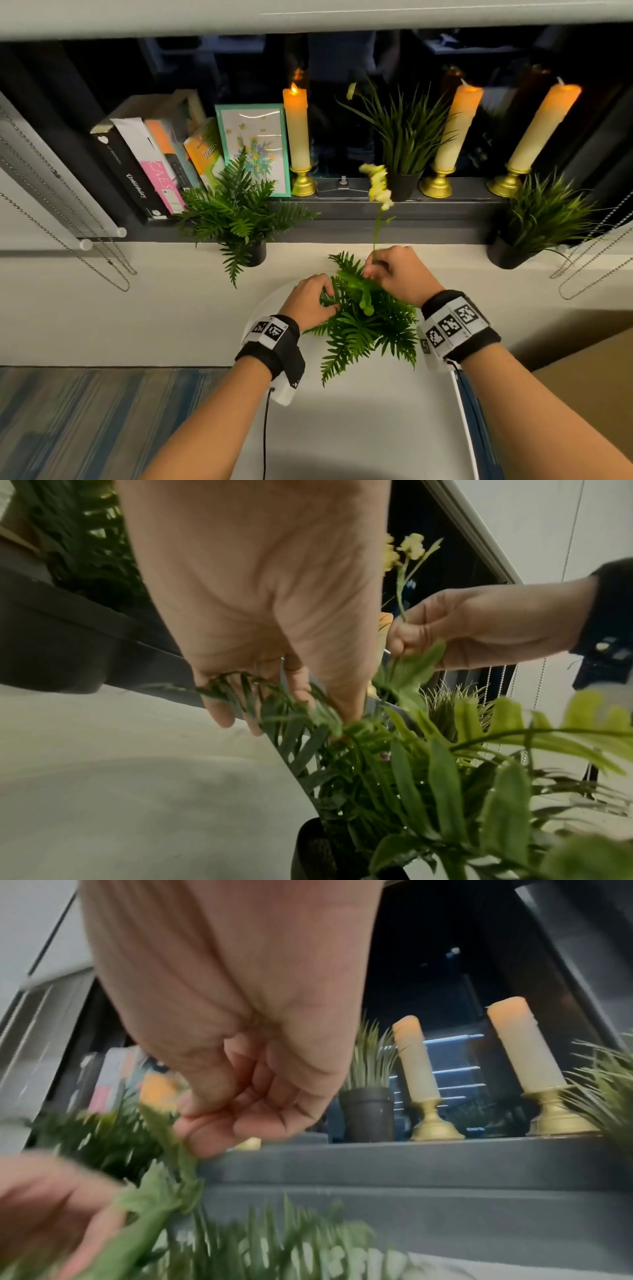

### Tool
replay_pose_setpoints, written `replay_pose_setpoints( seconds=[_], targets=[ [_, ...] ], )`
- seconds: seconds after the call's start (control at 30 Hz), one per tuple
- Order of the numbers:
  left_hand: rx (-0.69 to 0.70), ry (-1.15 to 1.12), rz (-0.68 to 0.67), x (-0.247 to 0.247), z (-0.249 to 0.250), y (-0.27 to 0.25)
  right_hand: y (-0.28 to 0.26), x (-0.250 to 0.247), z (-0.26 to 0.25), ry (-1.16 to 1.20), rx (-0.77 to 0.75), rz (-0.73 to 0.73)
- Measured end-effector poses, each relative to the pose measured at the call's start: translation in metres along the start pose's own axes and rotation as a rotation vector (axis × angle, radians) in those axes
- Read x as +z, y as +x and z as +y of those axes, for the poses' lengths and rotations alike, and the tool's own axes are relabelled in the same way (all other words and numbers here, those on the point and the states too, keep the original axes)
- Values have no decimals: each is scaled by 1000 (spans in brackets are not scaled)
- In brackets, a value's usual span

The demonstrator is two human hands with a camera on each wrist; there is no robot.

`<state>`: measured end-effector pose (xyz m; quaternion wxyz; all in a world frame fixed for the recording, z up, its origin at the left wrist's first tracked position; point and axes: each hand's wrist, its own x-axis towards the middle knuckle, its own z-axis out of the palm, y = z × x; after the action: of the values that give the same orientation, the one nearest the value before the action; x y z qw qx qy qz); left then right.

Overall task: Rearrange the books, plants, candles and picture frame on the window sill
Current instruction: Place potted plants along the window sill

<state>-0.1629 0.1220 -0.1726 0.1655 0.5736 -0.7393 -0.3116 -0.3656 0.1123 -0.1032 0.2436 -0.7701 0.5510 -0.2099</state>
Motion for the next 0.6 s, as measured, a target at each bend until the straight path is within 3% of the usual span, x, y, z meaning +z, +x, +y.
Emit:
replay_pose_setpoints(
  seconds=[0.1,0.4,0.6],
  targets=[
    [-42,56,-12,2,3,4,-5,19,8,-52,38,-115],
    [-97,102,10,4,0,15,-3,20,4,-93,11,-83],
    [-109,98,23,7,2,19,-1,38,9,-146,78,-236]
  ],
)
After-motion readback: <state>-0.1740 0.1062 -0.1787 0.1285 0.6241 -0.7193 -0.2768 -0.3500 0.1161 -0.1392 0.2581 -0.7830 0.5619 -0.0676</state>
